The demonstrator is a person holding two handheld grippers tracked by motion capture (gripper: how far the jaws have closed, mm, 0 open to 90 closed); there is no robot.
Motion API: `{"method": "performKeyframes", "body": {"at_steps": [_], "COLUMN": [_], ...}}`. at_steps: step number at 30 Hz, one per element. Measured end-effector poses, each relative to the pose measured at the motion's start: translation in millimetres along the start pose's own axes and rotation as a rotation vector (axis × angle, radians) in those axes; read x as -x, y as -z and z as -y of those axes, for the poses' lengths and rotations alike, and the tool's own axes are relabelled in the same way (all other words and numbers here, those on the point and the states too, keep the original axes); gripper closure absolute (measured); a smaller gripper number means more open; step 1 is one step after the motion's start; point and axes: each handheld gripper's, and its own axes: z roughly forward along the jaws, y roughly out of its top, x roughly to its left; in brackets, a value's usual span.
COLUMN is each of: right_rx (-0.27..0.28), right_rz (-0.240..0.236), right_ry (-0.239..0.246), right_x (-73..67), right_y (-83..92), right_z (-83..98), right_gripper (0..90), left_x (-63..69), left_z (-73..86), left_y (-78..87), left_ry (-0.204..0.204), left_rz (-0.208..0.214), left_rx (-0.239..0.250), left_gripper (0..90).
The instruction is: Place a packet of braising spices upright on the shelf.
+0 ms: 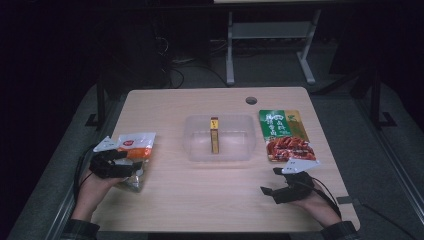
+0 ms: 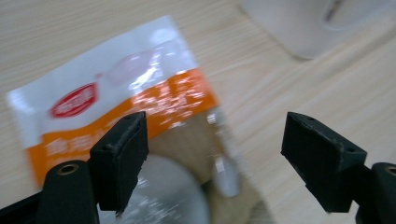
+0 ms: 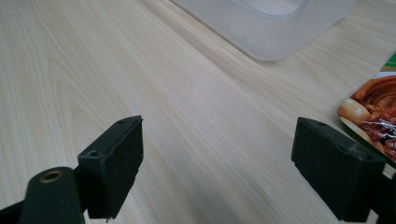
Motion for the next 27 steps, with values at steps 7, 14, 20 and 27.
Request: {"method": "performKeyframes", "body": {"at_steps": [7, 14, 20, 27], "right_rx": [-0.006, -0.007, -0.006, -0.004], "right_rz": [-0.004, -0.004, 0.0, 0.007], "right_ry": [0.007, 0.01, 0.016, 0.015], "right_x": [-0.5, -1.0, -1.2, -0.9], "right_y": [-2.0, -2.9, -2.7, -1.2], "right_z": [0.0, -0.1, -0.4, -0.8], "right_gripper": [15.7, 15.7, 15.7, 15.6], "left_x": [-22.5, -40.5, -48.0, -43.1], "left_z": [6.6, 11.5, 16.5, 14.4], "left_y": [0.5, -3.9, -8.6, -12.1], "left_ry": [0.052, 0.099, 0.123, 0.107], "left_rz": [-0.053, -0.098, -0.116, -0.107], "left_rx": [-0.005, -0.016, -0.035, -0.044], "left_gripper": [22.4, 22.2, 22.1, 22.1]}}
